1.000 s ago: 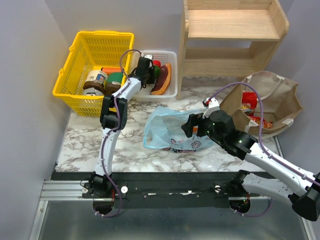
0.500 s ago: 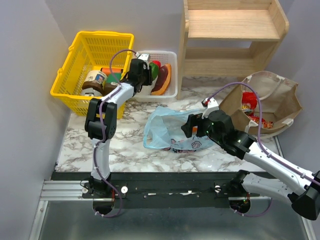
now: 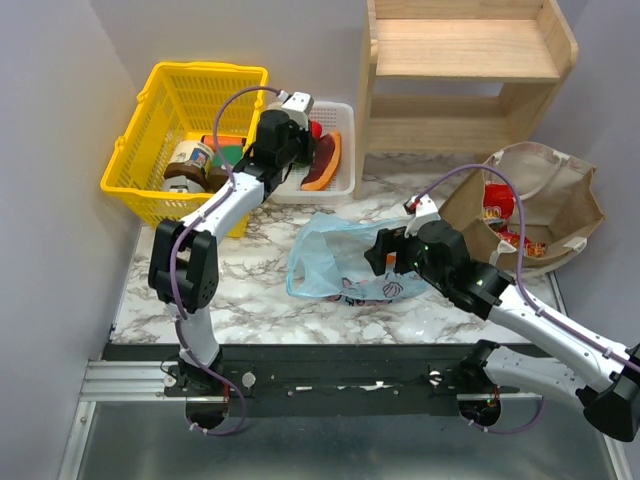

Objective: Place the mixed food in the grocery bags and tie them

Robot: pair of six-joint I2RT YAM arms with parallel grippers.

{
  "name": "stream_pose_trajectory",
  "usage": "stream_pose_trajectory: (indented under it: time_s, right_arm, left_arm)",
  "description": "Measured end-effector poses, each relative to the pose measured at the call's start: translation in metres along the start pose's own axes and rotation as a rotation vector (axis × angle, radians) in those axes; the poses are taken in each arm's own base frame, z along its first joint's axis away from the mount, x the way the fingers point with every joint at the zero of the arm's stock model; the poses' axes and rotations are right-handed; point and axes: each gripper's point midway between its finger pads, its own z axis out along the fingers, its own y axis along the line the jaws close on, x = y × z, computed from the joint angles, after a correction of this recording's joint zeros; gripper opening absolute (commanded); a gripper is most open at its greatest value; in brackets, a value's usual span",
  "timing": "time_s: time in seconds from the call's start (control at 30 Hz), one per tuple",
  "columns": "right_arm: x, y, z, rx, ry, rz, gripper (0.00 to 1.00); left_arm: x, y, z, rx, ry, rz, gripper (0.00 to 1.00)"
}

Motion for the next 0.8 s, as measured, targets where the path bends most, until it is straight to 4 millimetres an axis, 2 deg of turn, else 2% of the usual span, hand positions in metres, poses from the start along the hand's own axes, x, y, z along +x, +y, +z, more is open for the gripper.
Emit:
stream_pose_trajectory:
  time_s: [0.07,0.1,0.17,0.2,0.27,0.3,0.37,0.43,0.57,0.63,0.8]
  right_arm:
    - [0.000,0.000,0.000,-0.001,-0.001,-0.004,1.00]
    - [0.000,0.000,0.000,0.000,0.000,-0.007,1.00]
    - [-0.001,0.000,-0.001,-0.002,-0.004,-0.009,1.00]
    - [-0.002,0.000,-0.001,-0.003,-0.007,-0.009,1.00]
    - [-0.004,0.000,-0.003,-0.006,-0.015,-0.007,1.00]
    - [-0.005,0.001,-0.004,-0.008,-0.019,-0.006,1.00]
    - [-0.007,0.001,-0.006,-0.010,-0.026,-0.005,1.00]
    - [-0.007,0.001,-0.006,-0.011,-0.026,-0.004,1.00]
    - [-0.005,0.002,-0.004,-0.016,-0.017,-0.003,1.00]
    - [-0.003,0.003,-0.003,-0.020,-0.012,-0.002,1.00]
    - [-0.001,0.006,-0.001,-0.031,-0.002,0.004,1.00]
  left_arm:
    - [-0.012,-0.006,0.004,-0.002,-0.010,0.019,0.33]
    - [-0.016,-0.005,0.010,-0.015,-0.008,0.028,0.50]
    - [-0.024,0.002,0.022,-0.048,-0.010,0.042,0.63]
    - [-0.023,0.009,0.031,-0.073,0.001,0.049,0.74]
    - [-0.012,0.024,0.047,-0.123,0.034,0.061,0.81]
    - [-0.001,0.033,0.054,-0.152,0.066,0.059,0.90]
    - [0.022,0.049,0.068,-0.194,0.128,0.059,0.96]
    - [0.050,0.064,0.079,-0.226,0.195,0.047,0.99]
    - [0.087,0.085,0.095,-0.260,0.290,0.036,0.99]
    - [0.094,0.094,0.101,-0.278,0.307,0.033,0.99]
    - [0.087,0.102,0.103,-0.303,0.296,0.032,0.99]
